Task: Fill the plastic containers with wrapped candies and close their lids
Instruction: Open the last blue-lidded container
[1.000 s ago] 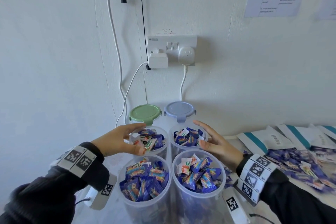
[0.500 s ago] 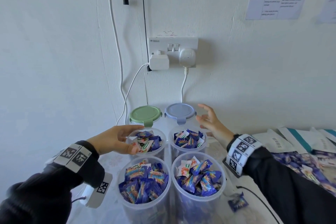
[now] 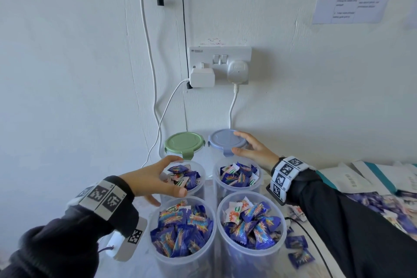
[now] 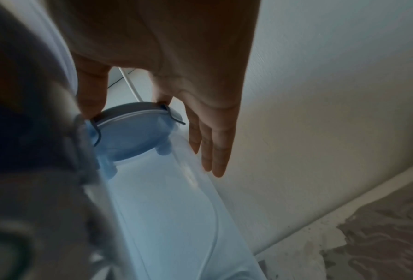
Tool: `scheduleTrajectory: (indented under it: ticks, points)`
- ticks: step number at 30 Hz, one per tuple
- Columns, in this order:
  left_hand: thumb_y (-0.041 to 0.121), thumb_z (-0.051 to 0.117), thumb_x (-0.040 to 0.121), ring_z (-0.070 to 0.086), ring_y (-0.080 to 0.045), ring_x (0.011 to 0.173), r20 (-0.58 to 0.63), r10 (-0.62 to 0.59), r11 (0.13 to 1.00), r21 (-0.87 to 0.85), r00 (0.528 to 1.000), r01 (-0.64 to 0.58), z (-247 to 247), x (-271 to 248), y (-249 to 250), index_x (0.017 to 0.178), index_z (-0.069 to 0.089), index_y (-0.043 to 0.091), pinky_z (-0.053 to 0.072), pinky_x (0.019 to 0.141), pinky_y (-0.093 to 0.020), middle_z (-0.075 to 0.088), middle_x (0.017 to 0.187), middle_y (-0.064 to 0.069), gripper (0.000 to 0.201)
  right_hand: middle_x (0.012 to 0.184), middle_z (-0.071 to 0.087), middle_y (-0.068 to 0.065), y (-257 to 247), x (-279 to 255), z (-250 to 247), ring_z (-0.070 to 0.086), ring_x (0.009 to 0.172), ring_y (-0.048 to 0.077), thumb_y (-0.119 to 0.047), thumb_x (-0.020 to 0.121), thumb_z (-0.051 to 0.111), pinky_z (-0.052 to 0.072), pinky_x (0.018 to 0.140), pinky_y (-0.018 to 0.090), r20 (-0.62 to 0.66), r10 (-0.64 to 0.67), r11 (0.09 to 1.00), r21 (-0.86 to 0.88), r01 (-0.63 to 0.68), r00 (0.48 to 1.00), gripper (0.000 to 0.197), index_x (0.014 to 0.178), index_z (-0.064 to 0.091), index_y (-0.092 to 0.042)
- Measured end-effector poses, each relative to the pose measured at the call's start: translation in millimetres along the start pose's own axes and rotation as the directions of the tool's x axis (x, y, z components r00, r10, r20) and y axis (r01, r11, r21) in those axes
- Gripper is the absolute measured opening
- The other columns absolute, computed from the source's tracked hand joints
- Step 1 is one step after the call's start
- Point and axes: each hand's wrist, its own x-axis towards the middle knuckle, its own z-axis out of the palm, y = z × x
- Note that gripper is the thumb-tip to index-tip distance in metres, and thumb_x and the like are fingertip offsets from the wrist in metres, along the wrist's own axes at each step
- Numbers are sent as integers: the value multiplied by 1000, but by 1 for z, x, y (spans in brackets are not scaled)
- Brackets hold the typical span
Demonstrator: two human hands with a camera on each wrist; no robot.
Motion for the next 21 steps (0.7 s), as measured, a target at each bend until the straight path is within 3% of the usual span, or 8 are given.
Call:
scheduleTrajectory:
  ticks: [7, 12, 17, 21]
  points:
    - [66, 84, 20, 66, -13, 90, -17, 35, 999, -19, 999, -36, -1, 4, 3, 117, 39, 49, 54, 60, -24, 65, 109, 5, 109, 138, 44, -4, 5, 1, -2, 39, 131, 23, -31, 84, 67, 33, 109, 35, -61, -43, 998, -47, 41, 997, 45, 124, 47, -38]
    - [54, 87, 33, 65, -20, 98, -27, 36, 999, -4, 999, -36, -5, 9, 0, 130, 37, 44, 54, 62, -30, 65, 114, -1, 110, 140, 46, -4, 8, 1, -3, 39, 133, 20, -35, 84, 66, 33, 105, 28, -87, -66, 996, -73, 60, 994, 41, 121, 48, -41]
    - [61, 88, 24, 67, -19, 95, -28, 56, 998, -21, 998, -57, -6, 11, -1, 125, 42, 46, 54, 60, -30, 68, 111, -1, 111, 131, 47, -7, 11, -1, -4, 40, 131, 19, -33, 85, 65, 32, 102, 25, -117, -70, 996, -71, 62, 991, 41, 123, 49, -38]
    - [62, 87, 23, 68, -15, 89, -2, 69, 998, -12, 998, -69, -1, 10, 5, 121, 40, 48, 53, 55, -25, 68, 109, -1, 109, 129, 48, -6, 12, -2, -5, 43, 129, 20, -35, 84, 66, 35, 105, 31, -136, -64, 996, -64, 56, 989, 41, 122, 50, -39]
